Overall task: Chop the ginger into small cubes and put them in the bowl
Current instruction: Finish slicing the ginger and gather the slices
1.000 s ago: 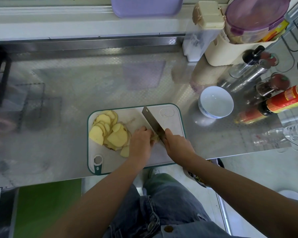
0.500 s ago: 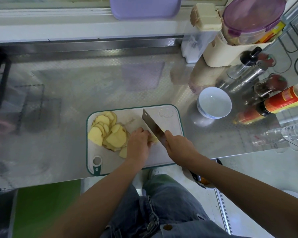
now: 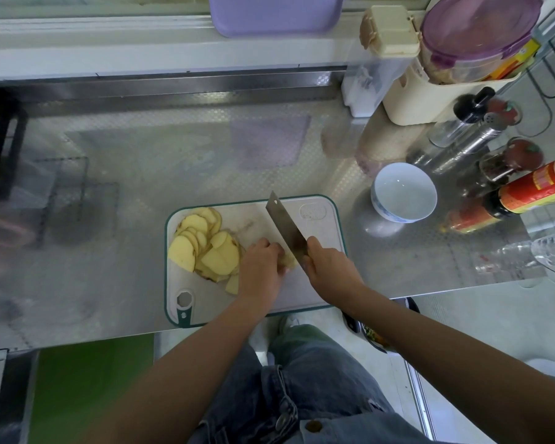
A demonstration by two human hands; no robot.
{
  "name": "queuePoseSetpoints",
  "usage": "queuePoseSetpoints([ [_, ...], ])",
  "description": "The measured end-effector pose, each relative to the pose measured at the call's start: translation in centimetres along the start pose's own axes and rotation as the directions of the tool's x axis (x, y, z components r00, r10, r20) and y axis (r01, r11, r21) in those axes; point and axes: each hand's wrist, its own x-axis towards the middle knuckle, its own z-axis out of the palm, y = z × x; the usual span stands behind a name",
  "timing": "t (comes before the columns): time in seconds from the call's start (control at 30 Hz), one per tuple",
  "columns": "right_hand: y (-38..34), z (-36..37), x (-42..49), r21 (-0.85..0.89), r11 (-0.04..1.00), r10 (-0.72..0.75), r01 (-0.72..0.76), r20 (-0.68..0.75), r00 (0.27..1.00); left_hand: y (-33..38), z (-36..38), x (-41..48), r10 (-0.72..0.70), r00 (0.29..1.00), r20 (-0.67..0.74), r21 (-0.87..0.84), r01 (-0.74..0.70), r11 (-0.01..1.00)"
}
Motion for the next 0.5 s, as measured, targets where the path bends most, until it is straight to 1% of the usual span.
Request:
queuePoseSetpoints([
  [0.1,0.2,-0.6,-0.3,-0.044,0.999,-0.025,0.025,0.004,1.0,-0.2,0.1,-0.3,-0.01,1.0,-0.024,-0.022,0.01,1.0],
  [0.2,0.4,-0.6,-0.9,-0.127,0.991,-0.033,0.038,0.038,0.999,-0.3,0.0,-0.3,-0.029,0.999,-0.033,-0.04,0.028,0.999],
  [0.27,0.3,-0.5,-1.2,-0.15,0.988,-0.027,0.036,0.059,0.998,-0.2,-0.1,-0.3,-0.037,0.998,-0.04,-0.052,0.035,0.998],
  [0.4,0.0,0.2,-1.4,-0.078,0.997,-0.001,0.009,0.102,0.995,0.1,-0.2,0.0,-0.053,0.998,-0.033,-0.044,0.051,0.998],
  [0.5,-0.5,1.1,-1.3,-0.084,0.996,0.029,-0.021,0.101,0.994,0.1,-0.2,0.2,-0.068,0.998,-0.015,-0.033,0.068,0.997],
])
